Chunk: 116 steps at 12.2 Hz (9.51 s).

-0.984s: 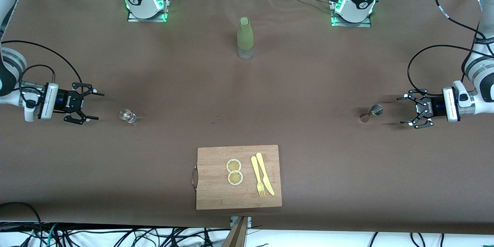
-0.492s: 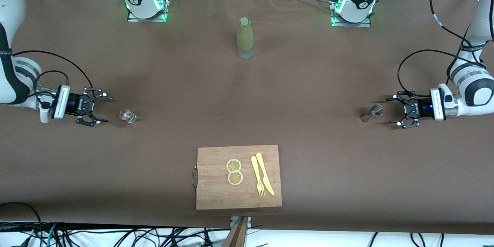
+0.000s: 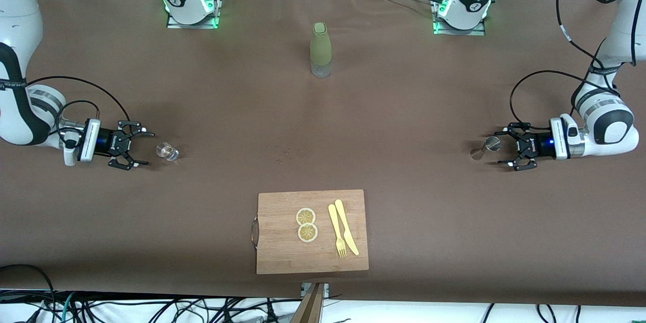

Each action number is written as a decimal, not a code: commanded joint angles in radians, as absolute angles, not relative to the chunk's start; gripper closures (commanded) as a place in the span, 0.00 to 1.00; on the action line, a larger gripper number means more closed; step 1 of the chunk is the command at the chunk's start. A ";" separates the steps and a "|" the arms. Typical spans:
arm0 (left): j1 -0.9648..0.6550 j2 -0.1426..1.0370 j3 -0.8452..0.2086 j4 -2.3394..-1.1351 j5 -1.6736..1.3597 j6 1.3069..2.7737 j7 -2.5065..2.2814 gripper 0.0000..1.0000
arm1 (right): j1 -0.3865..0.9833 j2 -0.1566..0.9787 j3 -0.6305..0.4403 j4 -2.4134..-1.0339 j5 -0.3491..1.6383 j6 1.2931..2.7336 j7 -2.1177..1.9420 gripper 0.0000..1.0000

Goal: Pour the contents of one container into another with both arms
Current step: 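Close the right gripper on the glass while the left gripper grasps the jigger, then lift the glass with the right gripper while the left gripper lifts the jigger, then carry the glass above the jigger while the left gripper brings the jigger, then tilt the glass with the right gripper to pour into the jigger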

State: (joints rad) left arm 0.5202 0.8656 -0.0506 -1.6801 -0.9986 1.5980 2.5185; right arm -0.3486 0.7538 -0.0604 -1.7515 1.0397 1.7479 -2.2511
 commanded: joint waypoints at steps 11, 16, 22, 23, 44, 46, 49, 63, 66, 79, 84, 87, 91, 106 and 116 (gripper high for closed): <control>0.482 0.936 -0.041 -1.674 -1.091 1.582 2.646 0.00 | -0.301 0.845 -0.048 -1.647 1.054 1.735 -2.375 0.00; 0.453 0.937 -0.043 -1.693 -1.130 1.585 2.648 0.00 | -0.296 0.861 -0.048 -1.649 1.051 1.735 -2.399 0.01; 0.437 0.942 -0.043 -1.697 -1.154 1.588 2.671 0.08 | -0.281 0.865 -0.048 -1.649 1.049 1.733 -2.399 0.11; 0.434 0.942 -0.043 -1.697 -1.155 1.588 2.678 0.13 | -0.281 0.865 -0.048 -1.649 1.049 1.733 -2.405 0.13; 0.413 0.937 -0.038 -1.675 -1.184 1.539 2.654 1.00 | -0.249 0.839 -0.048 -1.649 1.058 1.832 -2.433 0.63; 0.413 0.936 -0.038 -1.674 -1.184 1.532 2.602 1.00 | -0.244 0.838 -0.048 -1.649 1.058 1.839 -2.424 0.69; 0.413 0.933 -0.040 -1.674 -1.187 1.520 2.580 1.00 | -0.232 0.831 -0.048 -1.648 1.058 1.879 -2.416 0.75; 0.321 0.902 -0.046 -1.683 -1.282 1.456 2.476 1.00 | -0.127 0.701 -0.026 -1.649 1.051 1.904 -2.238 0.75; 0.252 0.891 -0.044 -1.692 -1.342 1.492 2.453 1.00 | -0.077 0.673 -0.026 -1.647 1.055 1.908 -2.183 0.75; -0.150 0.796 -0.044 -1.813 -1.796 1.788 2.464 1.00 | 0.213 0.601 -0.028 -1.649 1.046 2.183 -1.930 0.75; -0.284 0.798 -0.044 -1.798 -1.980 1.899 2.467 1.00 | 0.320 0.600 -0.026 -1.649 1.003 2.292 -1.797 0.75; -0.359 0.801 -0.044 -1.778 -2.093 1.969 2.486 1.00 | 0.377 0.597 -0.025 -1.647 0.968 2.339 -1.723 0.75; -0.443 0.810 -0.043 -1.752 -2.212 2.028 2.519 1.00 | 0.434 0.592 -0.025 -1.647 0.890 2.384 -1.605 0.75; -0.589 0.870 -0.034 -1.666 -2.414 2.149 2.568 1.00 | 0.486 0.523 0.052 -1.646 0.482 2.382 -1.227 0.74; -0.620 0.903 -0.032 -1.625 -2.474 2.172 2.626 1.00 | 0.505 0.517 0.086 -1.646 0.276 2.378 -1.077 0.75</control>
